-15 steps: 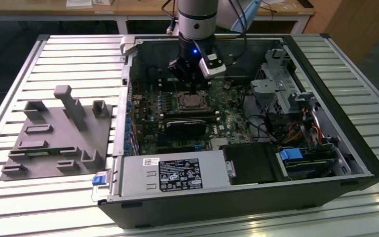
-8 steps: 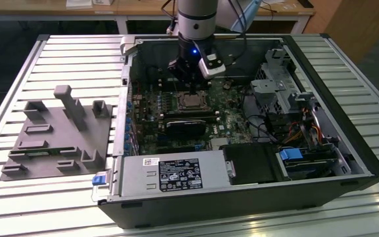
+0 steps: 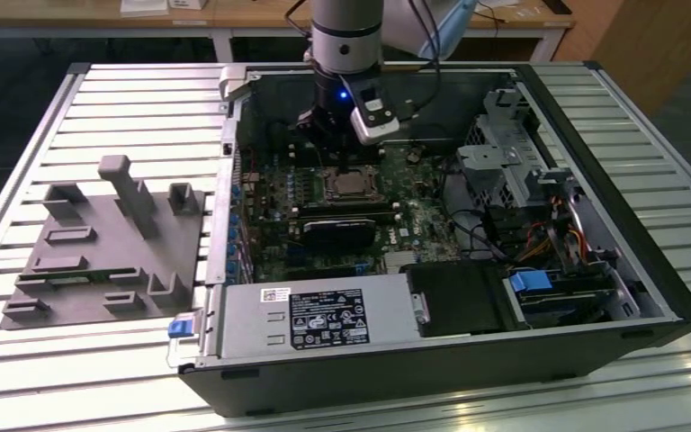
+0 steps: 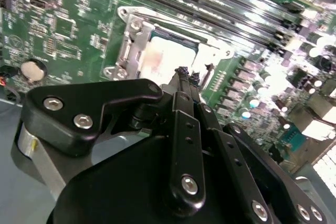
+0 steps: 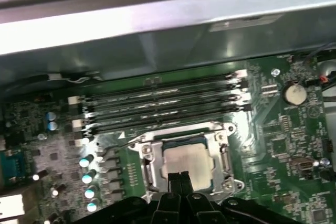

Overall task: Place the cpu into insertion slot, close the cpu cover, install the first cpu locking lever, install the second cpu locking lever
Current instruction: 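Install the first cpu locking lever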

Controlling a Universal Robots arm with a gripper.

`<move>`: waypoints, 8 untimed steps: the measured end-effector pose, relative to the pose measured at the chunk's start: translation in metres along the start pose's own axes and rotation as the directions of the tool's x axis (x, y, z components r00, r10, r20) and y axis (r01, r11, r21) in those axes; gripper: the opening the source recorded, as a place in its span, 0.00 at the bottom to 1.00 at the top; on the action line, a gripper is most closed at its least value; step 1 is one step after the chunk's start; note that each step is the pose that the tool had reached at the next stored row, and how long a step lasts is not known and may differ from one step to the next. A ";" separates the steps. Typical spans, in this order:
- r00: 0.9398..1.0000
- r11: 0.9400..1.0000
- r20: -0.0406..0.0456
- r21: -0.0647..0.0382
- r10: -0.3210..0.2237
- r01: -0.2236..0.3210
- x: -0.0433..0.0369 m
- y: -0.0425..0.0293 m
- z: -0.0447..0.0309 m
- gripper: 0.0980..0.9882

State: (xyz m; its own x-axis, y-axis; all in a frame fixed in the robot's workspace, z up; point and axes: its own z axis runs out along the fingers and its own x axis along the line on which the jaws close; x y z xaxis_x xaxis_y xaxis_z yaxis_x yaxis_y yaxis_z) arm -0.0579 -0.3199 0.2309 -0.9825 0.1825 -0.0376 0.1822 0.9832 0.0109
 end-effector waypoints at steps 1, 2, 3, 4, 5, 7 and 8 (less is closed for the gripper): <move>1.000 1.000 0.001 0.000 0.000 0.000 0.0023 -0.0004 -0.0001 0.00; 1.000 1.000 0.002 -0.001 0.000 0.000 0.0044 -0.0008 -0.0002 0.00; 1.000 1.000 0.002 -0.001 0.000 0.000 0.0065 -0.0012 -0.0002 0.00; 1.000 1.000 0.003 -0.001 0.000 0.000 0.0087 -0.0016 -0.0003 0.00; 1.000 1.000 0.004 -0.001 0.000 0.000 0.0110 -0.0020 -0.0004 0.00; 1.000 1.000 0.007 -0.002 0.000 0.000 0.0162 -0.0030 -0.0006 0.00; 1.000 1.000 0.009 -0.002 0.000 0.000 0.0191 -0.0035 -0.0007 0.00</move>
State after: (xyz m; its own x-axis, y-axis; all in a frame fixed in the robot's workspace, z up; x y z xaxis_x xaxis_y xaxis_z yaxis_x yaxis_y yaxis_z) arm -0.0773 -0.3198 0.2308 -0.9821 0.1826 -0.0463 0.1822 0.9832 0.0129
